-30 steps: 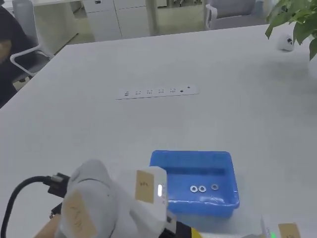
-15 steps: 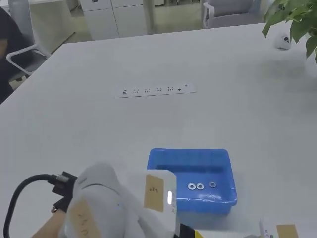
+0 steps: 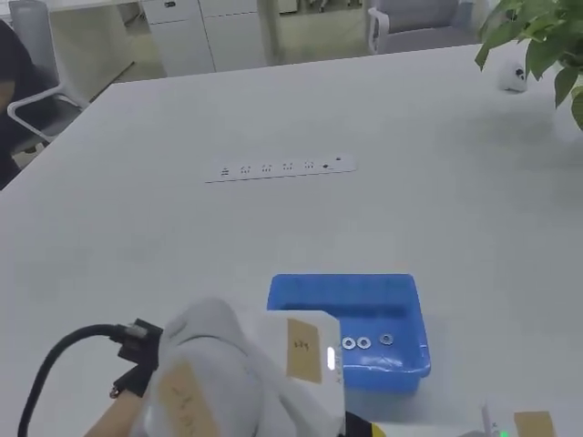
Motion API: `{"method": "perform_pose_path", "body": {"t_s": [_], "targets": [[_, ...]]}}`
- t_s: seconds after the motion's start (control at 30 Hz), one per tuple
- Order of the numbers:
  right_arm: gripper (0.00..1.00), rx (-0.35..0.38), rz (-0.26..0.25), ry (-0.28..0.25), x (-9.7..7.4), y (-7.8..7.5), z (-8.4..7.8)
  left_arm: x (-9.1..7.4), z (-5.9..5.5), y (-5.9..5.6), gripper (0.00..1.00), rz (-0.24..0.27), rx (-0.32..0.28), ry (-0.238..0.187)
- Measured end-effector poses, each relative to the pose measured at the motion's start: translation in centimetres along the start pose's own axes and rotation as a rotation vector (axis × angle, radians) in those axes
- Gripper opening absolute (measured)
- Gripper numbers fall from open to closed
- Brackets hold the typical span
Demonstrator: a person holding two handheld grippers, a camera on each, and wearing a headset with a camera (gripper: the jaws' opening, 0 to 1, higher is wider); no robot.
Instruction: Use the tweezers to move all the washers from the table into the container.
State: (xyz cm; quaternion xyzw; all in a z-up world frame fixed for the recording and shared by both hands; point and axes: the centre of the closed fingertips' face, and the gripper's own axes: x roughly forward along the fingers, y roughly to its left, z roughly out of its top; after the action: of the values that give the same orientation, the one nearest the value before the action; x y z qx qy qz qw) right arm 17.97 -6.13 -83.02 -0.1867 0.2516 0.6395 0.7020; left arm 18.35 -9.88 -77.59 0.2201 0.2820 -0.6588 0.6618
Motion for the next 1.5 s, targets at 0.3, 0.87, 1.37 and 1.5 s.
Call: {"method": "perform_pose_path", "body": {"t_s": [0.3, 0.87, 1.37, 1.5], "targets": [[0.03, 0.01, 0.013, 0.014, 0.1, -0.3, -0.4, -0.5, -0.9, 0.6, 0.0, 0.096, -0.144, -0.064], [0.03, 0.063, -0.013, 0.009, 0.7, -0.6, 0.2, -8.7, -6.7, 2.4, 0.69, 0.657, -0.47, -0.285], [0.03, 0.115, -0.095, -0.012, -0.7, -1.9, 0.1, -10.9, -7.1, 4.6, 0.96, 0.873, -0.599, -0.504], [0.03, 0.152, -0.14, -0.046, -2.0, -2.8, 0.7, -10.0, -7.1, 4.4, 0.99, 0.86, -0.55, -0.45]]}}
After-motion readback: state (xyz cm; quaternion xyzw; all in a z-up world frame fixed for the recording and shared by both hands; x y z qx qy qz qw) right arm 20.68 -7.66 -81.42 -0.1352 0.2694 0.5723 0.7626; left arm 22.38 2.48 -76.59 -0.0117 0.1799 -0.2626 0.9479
